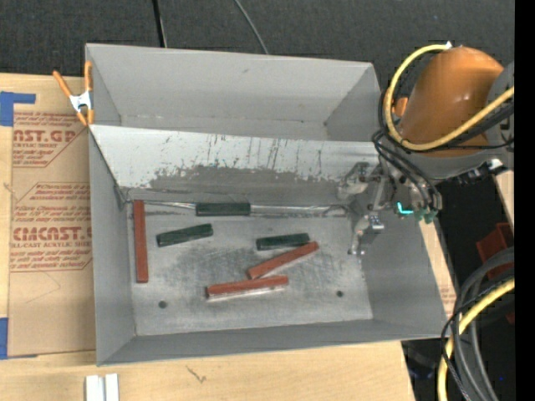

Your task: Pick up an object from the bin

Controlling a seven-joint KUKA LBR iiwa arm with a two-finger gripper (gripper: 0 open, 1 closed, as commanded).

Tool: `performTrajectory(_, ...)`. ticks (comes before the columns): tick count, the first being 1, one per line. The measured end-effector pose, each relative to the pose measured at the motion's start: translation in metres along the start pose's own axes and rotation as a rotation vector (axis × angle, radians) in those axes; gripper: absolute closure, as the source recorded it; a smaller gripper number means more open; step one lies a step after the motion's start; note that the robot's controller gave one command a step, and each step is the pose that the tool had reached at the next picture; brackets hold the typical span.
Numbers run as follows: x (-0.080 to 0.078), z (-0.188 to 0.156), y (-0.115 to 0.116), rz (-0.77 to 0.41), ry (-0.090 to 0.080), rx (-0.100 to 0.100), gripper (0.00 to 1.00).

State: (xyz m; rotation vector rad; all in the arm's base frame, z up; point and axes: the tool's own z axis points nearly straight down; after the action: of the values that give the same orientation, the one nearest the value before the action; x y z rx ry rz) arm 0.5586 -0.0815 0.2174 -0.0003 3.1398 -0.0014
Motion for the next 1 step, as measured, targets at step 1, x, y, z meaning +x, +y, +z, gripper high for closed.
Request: performTrajectory(1,-0.0004,0.0009,0.0001,0.000,-0.002,0.000,0.00)
